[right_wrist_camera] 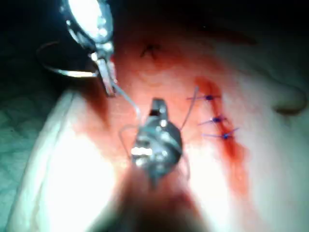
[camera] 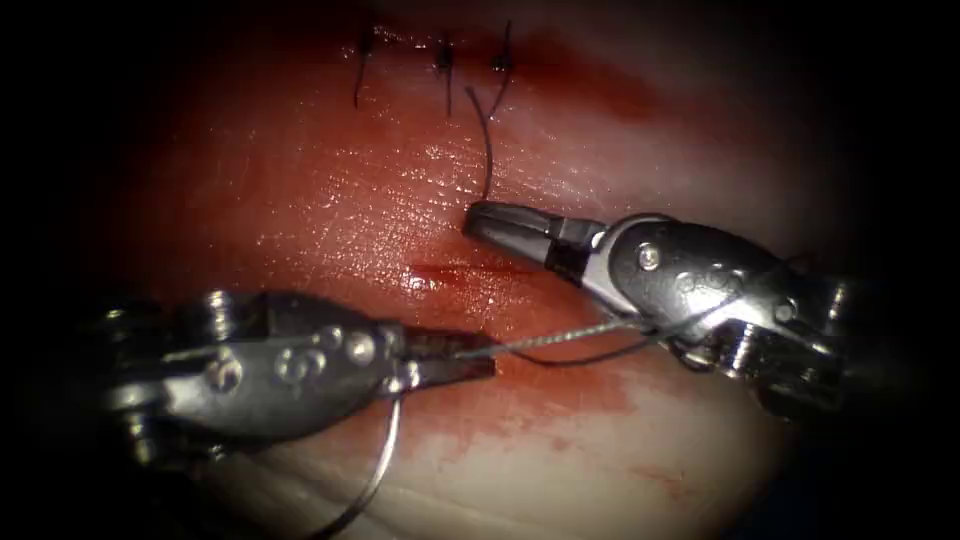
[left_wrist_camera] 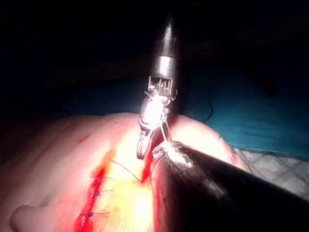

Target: Wound Closure

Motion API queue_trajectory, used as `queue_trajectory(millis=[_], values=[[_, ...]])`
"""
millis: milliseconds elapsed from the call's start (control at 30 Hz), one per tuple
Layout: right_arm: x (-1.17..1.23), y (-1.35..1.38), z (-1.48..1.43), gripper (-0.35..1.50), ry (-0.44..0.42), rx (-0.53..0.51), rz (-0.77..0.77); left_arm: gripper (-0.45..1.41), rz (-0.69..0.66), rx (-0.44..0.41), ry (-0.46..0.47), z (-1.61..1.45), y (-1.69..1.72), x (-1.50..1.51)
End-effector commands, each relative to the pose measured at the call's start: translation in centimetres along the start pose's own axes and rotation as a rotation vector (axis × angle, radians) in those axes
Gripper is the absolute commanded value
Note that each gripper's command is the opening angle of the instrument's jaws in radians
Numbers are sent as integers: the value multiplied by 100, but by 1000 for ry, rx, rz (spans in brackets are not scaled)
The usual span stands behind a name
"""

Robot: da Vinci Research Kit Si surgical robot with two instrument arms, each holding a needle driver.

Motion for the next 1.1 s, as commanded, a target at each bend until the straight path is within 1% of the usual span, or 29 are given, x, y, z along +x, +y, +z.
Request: queue_trajectory(millis=[33, 67, 167, 233, 267, 333, 400, 467, 600, 700, 833, 933, 967, 1000, 1033, 1067, 1100], values=[[1, -3, 7, -35, 2, 4, 0, -45, 1, 2, 3, 9, -1, 1], [5, -7, 6, -35, 6, 7, 3, -45, -22, 11, 3, 15, -15, -18], [10, -9, 5, -35, 11, 7, 2, -45, -44, 20, 6, 24, -29, -39], [21, -5, 3, -35, 30, 2, -4, -45, -71, 29, -6, 42, -34, -66], [21, -5, 3, -35, 30, 2, -4, -45, -71, 29, -6, 42, -34, -66], [26, -3, 1, -35, 38, -10, -14, -45, -76, 6, -12, 56, -33, -79], [29, 0, 0, -35, 35, -17, -34, -45, -79, -14, -21, 60, -29, -81], [30, 1, -2, -35, 38, -17, -33, -45, -80, -13, -21, 61, -28, -80], [27, -8, -6, -35, 43, -11, -38, -45, -87, -22, -19, 56, -34, -82], [24, -9, -12, -35, 38, -5, -41, -45, -91, -25, -19, 53, -35, -83], [18, -2, -26, -35, 31, 5, -45, -45, -89, -28, -18, 50, -35, -86], [17, 1, -28, -35, 27, 3, -45, -45, -90, -26, -19, 51, -29, -84], [17, 1, -27, -27, 27, 2, -45, -45, -92, -25, -19, 52, -27, -83], [17, 1, -27, -27, 27, 2, -45, -45, -92, -25, -19, 52, -27, -83], [18, 0, -24, 9, 26, -1, -45, -45, -93, -25, -19, 53, -24, -81], [18, 0, -19, 61, 24, -7, -45, -45, -96, -23, -19, 54, -19, -77], [18, -1, -16, 89, 20, -21, -45, -45, -99, -23, -20, 53, -16, -74]])
